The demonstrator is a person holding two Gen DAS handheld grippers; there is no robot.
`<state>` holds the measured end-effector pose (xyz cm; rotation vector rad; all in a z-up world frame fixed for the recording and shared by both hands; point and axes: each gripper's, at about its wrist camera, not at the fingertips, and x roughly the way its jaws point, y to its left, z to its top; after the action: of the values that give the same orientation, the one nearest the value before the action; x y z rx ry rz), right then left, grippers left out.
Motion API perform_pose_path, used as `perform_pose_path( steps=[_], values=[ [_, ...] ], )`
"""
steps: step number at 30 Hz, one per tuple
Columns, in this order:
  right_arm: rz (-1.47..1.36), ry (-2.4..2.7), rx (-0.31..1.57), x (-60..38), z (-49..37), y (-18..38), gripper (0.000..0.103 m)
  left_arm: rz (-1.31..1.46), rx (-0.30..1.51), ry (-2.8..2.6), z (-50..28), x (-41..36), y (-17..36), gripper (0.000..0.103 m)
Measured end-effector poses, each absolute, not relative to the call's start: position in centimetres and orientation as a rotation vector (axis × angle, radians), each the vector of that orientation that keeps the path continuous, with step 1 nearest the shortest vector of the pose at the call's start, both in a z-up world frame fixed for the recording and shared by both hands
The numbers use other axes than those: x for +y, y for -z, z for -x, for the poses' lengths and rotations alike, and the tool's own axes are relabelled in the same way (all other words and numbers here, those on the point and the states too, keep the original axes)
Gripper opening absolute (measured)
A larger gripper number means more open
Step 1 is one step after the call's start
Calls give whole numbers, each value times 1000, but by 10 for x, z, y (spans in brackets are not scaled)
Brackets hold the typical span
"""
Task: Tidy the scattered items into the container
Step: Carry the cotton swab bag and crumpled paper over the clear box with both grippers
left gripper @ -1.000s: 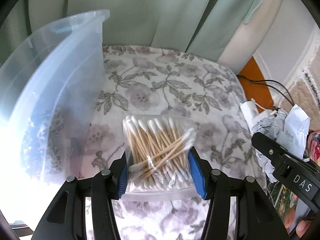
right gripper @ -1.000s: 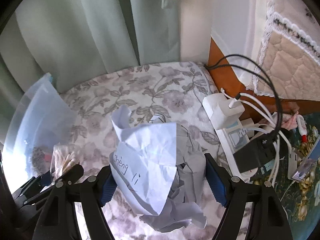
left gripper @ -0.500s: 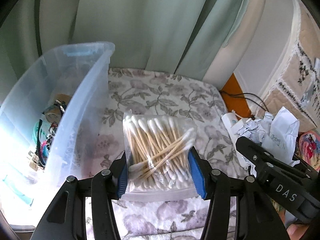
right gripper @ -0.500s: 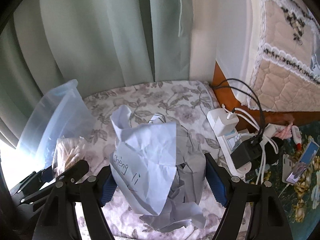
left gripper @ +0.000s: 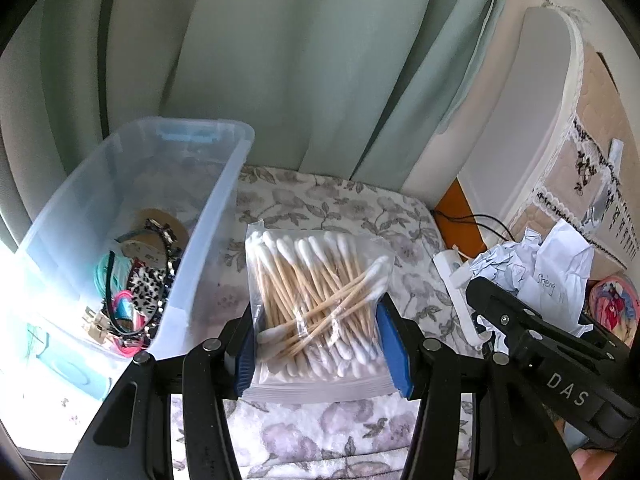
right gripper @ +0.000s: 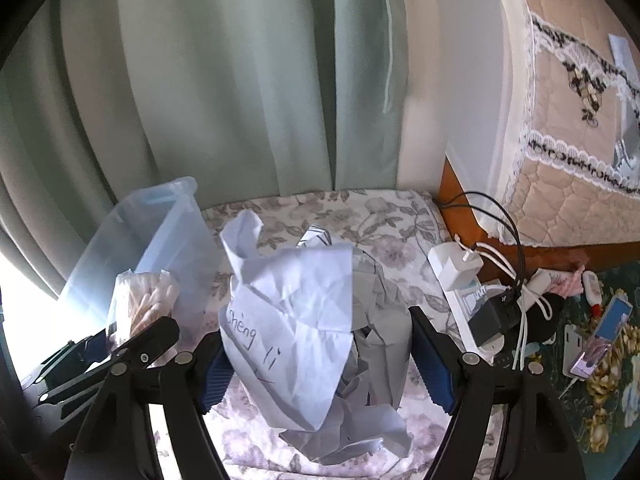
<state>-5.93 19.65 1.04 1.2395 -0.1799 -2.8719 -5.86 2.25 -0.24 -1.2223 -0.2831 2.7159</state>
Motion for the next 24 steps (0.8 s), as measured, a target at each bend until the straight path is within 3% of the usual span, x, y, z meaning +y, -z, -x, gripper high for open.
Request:
perform_pose_path(
  steps=[24],
  values=[
    [-1061,2819,6,114,53,-56,80,1139,-454,-2829,42,-64,-19,55]
  ],
)
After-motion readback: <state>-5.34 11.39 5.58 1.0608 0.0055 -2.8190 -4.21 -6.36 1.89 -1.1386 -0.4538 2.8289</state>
